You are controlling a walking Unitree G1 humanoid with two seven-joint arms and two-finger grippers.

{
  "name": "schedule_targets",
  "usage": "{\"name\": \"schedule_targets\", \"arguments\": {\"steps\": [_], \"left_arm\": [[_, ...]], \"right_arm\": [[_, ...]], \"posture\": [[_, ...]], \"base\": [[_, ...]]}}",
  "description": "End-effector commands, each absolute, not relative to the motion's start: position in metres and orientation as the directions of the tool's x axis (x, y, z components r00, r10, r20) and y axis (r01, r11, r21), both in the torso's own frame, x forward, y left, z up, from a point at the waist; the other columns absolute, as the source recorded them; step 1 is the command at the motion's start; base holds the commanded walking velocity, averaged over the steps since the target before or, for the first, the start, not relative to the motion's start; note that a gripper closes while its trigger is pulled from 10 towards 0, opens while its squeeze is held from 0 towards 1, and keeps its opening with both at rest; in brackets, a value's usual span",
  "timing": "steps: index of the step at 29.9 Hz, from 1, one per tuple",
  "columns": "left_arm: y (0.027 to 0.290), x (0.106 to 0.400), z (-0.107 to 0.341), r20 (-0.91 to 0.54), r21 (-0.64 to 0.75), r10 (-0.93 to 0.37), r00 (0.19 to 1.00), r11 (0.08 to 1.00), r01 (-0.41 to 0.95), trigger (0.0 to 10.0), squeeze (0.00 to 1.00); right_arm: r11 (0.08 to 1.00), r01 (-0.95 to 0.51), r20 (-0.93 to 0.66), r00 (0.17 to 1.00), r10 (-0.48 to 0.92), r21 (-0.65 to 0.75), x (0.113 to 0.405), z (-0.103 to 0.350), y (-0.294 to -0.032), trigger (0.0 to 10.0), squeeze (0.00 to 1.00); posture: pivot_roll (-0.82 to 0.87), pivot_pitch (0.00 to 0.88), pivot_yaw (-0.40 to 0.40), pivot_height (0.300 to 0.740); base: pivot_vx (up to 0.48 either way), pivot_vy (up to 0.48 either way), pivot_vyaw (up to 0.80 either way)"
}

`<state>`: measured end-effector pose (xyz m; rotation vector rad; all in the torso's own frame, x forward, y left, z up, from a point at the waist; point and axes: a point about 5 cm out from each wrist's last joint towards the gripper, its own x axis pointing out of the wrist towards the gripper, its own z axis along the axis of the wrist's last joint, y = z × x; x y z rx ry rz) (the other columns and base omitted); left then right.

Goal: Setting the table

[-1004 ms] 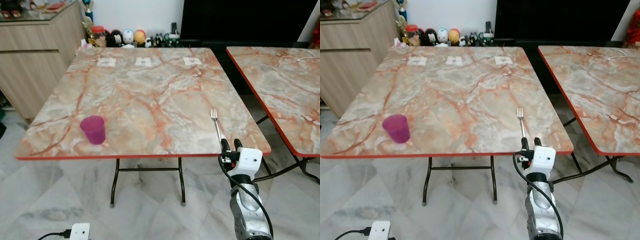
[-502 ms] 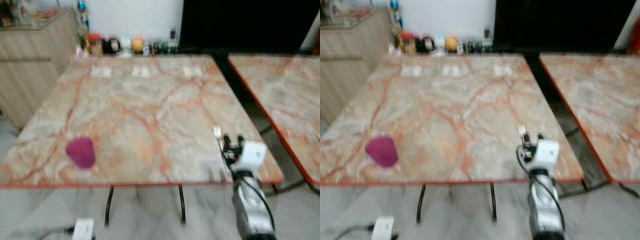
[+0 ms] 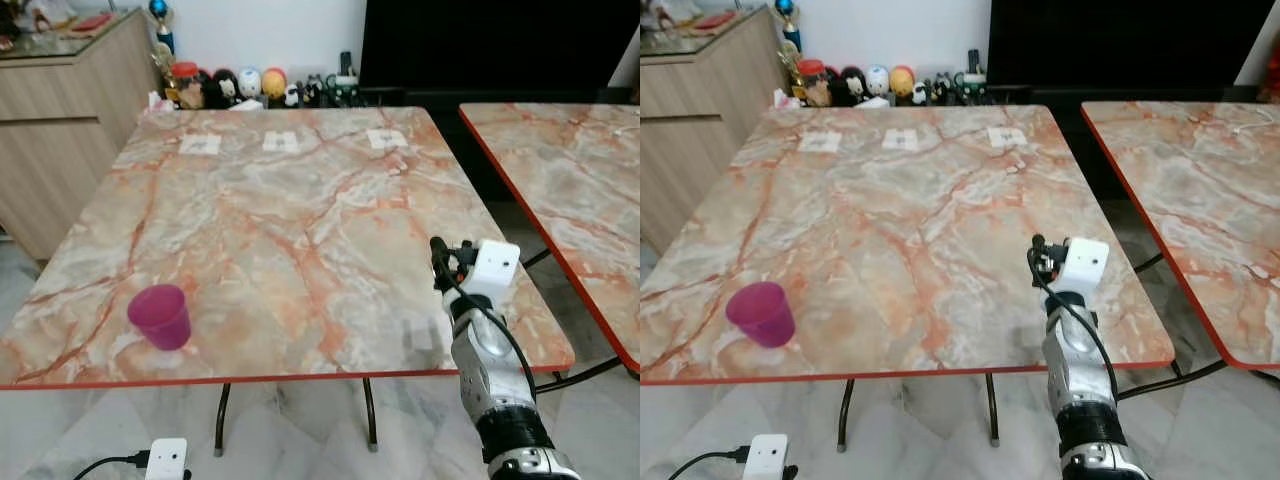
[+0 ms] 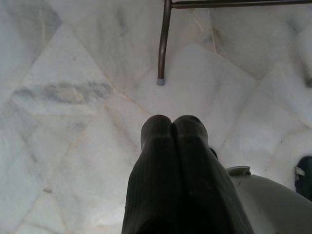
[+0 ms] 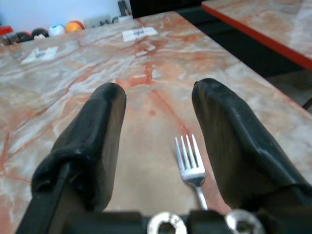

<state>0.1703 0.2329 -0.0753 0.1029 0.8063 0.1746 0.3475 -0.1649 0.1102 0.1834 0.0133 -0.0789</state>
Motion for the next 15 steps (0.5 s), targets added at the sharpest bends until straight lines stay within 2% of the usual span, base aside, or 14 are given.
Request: {"name": "schedule_targets", "arguments": {"steps": [1, 4, 15], "left_arm": [[0.235, 0.166, -0.077, -0.721, 0.154, 0.204, 0.662, 0.979, -0.134, 10.0, 0.0], [0.235, 0.165, -0.078, -0.722, 0.153, 0.204, 0.661, 0.979, -0.135, 10.0, 0.0], [0.234, 0.159, -0.08, -0.733, 0.153, 0.195, 0.652, 0.981, -0.122, 10.0, 0.0]], "right_arm": [[0.978, 0.125, -0.107, 0.988, -0.108, 0.169, 0.348, 0.102, -0.17, 10.0, 0.0], [0.973, 0.168, -0.194, 0.972, -0.135, 0.161, 0.347, 0.093, -0.175, 10.0, 0.0], [0.964, 0.231, -0.275, 0.943, -0.188, 0.133, 0.326, 0.072, -0.192, 10.0, 0.0]], "posture": [[-0.01, 0.0, -0.006, 0.74], [0.0, 0.0, -0.007, 0.74], [-0.02, 0.0, -0.002, 0.74]], "base": [[0.0, 0.0, 0.0], [0.0, 0.0, 0.0], [0.0, 0.0, 0.0]]}}
